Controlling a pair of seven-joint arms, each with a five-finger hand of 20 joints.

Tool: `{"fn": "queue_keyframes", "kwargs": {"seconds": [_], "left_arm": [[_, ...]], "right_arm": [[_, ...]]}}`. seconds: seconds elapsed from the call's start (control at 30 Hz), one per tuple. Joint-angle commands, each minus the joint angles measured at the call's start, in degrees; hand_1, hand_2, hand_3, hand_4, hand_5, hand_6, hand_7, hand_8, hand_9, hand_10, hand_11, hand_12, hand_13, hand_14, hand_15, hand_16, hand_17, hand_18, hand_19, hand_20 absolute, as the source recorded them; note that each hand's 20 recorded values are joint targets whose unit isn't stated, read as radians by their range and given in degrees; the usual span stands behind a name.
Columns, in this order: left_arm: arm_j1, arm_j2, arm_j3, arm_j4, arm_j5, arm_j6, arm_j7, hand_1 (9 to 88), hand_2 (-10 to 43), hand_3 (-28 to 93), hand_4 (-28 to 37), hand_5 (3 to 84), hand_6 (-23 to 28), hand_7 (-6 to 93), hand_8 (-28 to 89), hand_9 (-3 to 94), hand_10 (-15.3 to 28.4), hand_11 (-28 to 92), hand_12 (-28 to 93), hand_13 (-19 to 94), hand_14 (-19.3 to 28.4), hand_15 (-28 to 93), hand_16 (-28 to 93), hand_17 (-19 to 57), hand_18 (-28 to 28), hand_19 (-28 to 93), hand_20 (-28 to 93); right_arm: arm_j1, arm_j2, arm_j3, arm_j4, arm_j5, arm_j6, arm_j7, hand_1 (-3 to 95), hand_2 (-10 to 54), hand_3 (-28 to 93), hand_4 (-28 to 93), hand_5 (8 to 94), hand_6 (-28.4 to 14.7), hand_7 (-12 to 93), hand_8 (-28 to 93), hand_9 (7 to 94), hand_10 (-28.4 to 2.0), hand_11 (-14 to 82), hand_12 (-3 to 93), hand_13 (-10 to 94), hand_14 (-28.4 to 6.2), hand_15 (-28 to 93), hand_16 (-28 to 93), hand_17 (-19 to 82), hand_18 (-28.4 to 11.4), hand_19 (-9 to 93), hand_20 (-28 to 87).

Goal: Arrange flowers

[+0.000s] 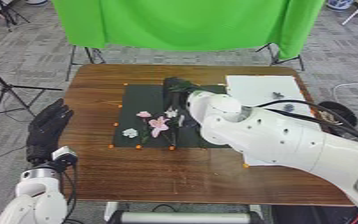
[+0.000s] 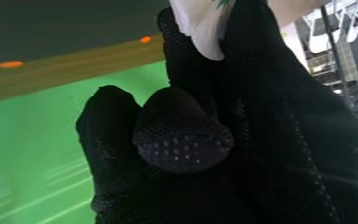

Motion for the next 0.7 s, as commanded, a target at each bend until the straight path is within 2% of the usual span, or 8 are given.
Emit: {"fn": "queue_keyframes", "kwargs": {"seconds": [0.03, 0.13, 0.2, 0.23, 0.3, 0.47, 0.57, 0.7], "left_arm": [[0.37, -0.12, 0.51, -0.26, 0.43, -0.35, -0.69, 45.1, -9.5, 67, -15.5, 46.0, -1.3, 20.1, -11, 40.0, 10.4, 20, 9, 36, 12.2, 20, -2, 13.3, 8.2, 3, 22], [0.23, -0.14, 0.05, 0.05, 0.48, -0.89, -1.13, 45.1, -9.5, 67, -15.5, 46.0, -1.4, 20.1, -11, 40.0, 10.2, 20, 9, 36, 12.3, 20, -2, 13.1, 8.2, 3, 22], [0.42, -0.06, 0.13, -0.17, 0.49, -0.76, -1.1, 44.9, -9.5, 67, -15.6, 45.9, -1.4, 20.1, -11, 39.9, 10.2, 20, 9, 36, 12.4, 20, -2, 13.0, 8.3, 3, 22], [0.14, -0.05, 0.01, 0.15, 0.52, -1.23, -1.38, 44.8, -9.5, 67, -15.6, 45.9, -1.4, 20.1, -11, 39.9, 10.2, 19, 9, 36, 12.4, 20, -2, 13.0, 8.3, 3, 22], [0.21, -0.03, 0.04, 0.0, 0.53, -1.24, -1.52, 44.7, -9.5, 68, -15.6, 45.9, -1.4, 20.1, -11, 39.8, 10.2, 19, 9, 36, 12.5, 21, -2, 13.0, 8.3, 3, 22], [0.01, 0.0, -0.19, 0.41, 0.61, -1.97, -1.92, 44.5, -9.5, 68, -15.5, 45.8, -1.4, 20.0, -11, 39.8, 10.1, 19, 9, 36, 12.5, 21, -2, 12.8, 8.5, 3, 22], [0.1, 0.04, -0.07, 0.28, 0.67, -1.87, -1.94, 44.5, -9.5, 68, -15.6, 45.8, -1.5, 19.9, -11, 39.8, 10.2, 19, 9, 36, 12.5, 21, -2, 12.7, 8.5, 3, 21], [0.59, 0.26, 0.32, -0.33, 0.64, -1.33, -1.76, 44.5, -9.5, 68, -15.5, 45.8, -1.7, 20.0, -11, 39.8, 10.2, 19, 9, 36, 12.6, 21, -2, 12.6, 8.5, 3, 21]], "right_arm": [[-0.54, 0.97, 0.84, 0.2, 0.86, -2.15, 0.71, 58.7, -7.5, 64, -20, 77.4, 1.8, 21, 3, 81.7, -10.3, 6.1, 26.6, 91, -1.6, 67, 28, 67, -13.6, 93, 62], [-0.66, 1.26, 1.4, 0.05, 1.94, -3.46, 1.13, 57.0, -6.5, 63, -19, 75.9, 2.1, 22, 3, 79.3, -10.4, 7.3, 25.5, 91, -1.7, 67, 28, 66, -13.9, 93, 62], [-0.77, 1.28, 2.12, 0.04, 2.11, -5.55, 1.35, 55.5, -5.9, 63, -17, 74.4, 2.6, 23, 2, 76.7, -11.3, 9.5, 23.3, 90, -1.9, 67, 27, 66, -14.1, 93, 62], [-0.95, 1.43, 2.49, -0.02, 2.72, -6.2, 1.36, 54.6, -5.7, 63, -17, 73.8, 2.7, 23, 2, 75.4, -11.6, 11.0, 21.7, 90, -2.0, 67, 28, 66, -14.2, 93, 62], [-1.03, 1.66, 2.29, -0.2, 2.96, -5.13, 1.34, 53.2, -5.2, 62, -16, 72.2, 2.8, 22, 2, 73.3, -12.4, 13.3, 18.8, 89, -2.4, 67, 27, 65, -14.6, 93, 62], [-1.08, 2.06, 2.7, -0.54, 3.19, -6.44, 2.0, 52.0, -5.2, 62, -15, 70.3, 2.9, 21, 1, 71.9, -13.1, 14.0, 16.9, 89, -2.8, 67, 27, 64, -14.9, 93, 61], [-1.16, 2.33, 3.55, -0.87, 3.65, -7.31, 2.51, 50.9, -5.9, 62, -15, 69.2, 3.0, 20, 1, 70.6, -13.4, 13.7, 16.6, 89, -2.9, 66, 27, 64, -15.1, 93, 61], [-0.73, 2.78, 5.18, -1.55, 4.93, -9.37, 3.47, 47.9, -6.0, 62, -14, 65.7, 3.4, 19, -1, 68.8, -13.6, 12.8, 16.0, 89, -3.1, 66, 27, 64, -15.0, 93, 60]]}}
